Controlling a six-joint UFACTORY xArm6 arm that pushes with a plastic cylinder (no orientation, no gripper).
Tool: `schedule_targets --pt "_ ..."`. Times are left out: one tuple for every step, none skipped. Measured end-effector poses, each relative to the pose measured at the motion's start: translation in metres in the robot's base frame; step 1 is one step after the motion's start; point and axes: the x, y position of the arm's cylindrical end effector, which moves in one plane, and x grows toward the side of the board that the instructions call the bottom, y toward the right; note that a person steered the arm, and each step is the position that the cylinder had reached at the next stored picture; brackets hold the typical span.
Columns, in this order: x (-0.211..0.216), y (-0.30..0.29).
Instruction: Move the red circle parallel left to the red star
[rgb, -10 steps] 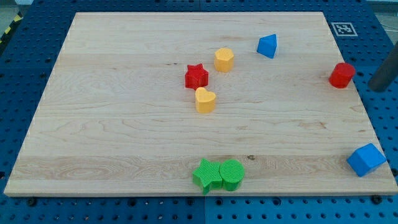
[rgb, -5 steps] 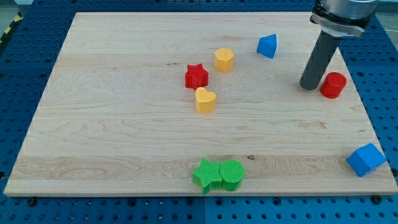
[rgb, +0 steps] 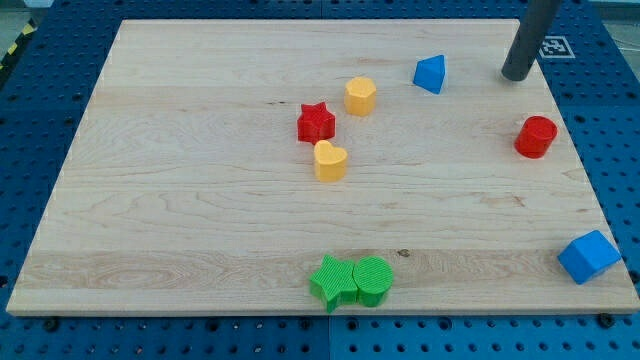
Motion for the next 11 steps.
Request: schedule_targets --pt "0.023 0.004" --pt "0.022 0.030" --pt "0.007 0.084" --pt "0.008 0.089" --pt "0.041 0.083" --pt "0.080 0.064" --pt "0.125 0.040" --pt "0.129 0.017" --pt "0.118 0.001" --pt "0.098 0.004" --pt "0.087 -0.001"
